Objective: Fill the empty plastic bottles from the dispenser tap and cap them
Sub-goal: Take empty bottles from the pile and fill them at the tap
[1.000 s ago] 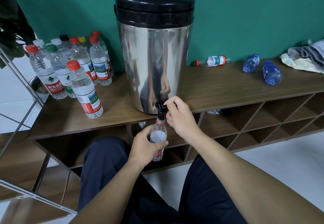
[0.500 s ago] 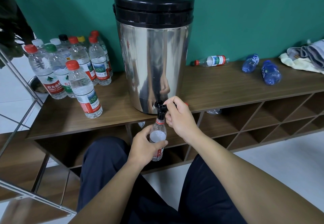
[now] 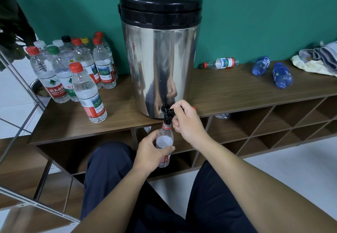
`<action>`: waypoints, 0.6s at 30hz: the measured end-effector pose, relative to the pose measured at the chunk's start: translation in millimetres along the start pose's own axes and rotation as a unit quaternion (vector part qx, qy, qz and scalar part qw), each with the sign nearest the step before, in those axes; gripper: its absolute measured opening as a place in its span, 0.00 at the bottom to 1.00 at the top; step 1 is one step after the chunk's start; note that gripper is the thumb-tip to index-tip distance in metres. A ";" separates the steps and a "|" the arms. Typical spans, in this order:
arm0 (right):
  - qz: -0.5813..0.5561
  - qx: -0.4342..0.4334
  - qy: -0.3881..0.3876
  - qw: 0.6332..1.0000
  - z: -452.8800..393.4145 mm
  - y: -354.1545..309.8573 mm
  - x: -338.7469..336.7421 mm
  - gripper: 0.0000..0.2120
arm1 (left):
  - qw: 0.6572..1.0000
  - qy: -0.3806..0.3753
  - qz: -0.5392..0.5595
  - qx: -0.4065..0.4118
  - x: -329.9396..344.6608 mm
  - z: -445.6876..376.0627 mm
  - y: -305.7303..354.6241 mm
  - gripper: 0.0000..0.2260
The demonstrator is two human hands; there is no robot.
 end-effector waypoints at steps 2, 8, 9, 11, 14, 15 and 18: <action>-0.001 -0.001 -0.003 1.000 0.1 -0.4 -0.4 0.10 | 1.000 -0.003 -0.002 -0.002 0.5 0.4 0.6 0.27; 0.007 -0.002 -0.006 1.000 -0.5 0.0 -1.7 0.10 | 1.000 -0.005 -0.001 -0.002 1.1 1.1 0.9 0.27; 0.008 -0.002 -0.005 1.000 -0.6 0.2 -1.8 0.11 | 1.000 -0.004 -0.001 -0.003 1.0 1.3 1.0 0.28; 0.011 -0.001 -0.005 1.000 -0.4 0.5 -1.9 0.11 | 1.000 -0.003 -0.001 -0.004 1.3 1.6 1.3 0.28; 0.009 -0.002 -0.006 1.000 -0.1 0.5 -1.5 0.11 | 1.000 -0.004 -0.001 -0.003 1.3 1.2 0.5 0.28; 0.008 -0.002 -0.005 1.000 -0.2 0.7 -1.4 0.11 | 1.000 -0.005 -0.001 -0.004 1.2 1.4 1.0 0.28; 0.008 0.000 -0.002 1.000 -0.5 1.0 -1.3 0.10 | 1.000 -0.008 0.001 -0.006 0.9 1.2 1.8 0.30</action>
Point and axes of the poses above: each hand's wrist, its own z-axis away from the middle knuckle, its own x-axis out of the palm, y = z × x, the point moved 3 cm from there along -z, towards the middle knuckle, and after that the axes turned 13 degrees about z, right-handed, at the moved point
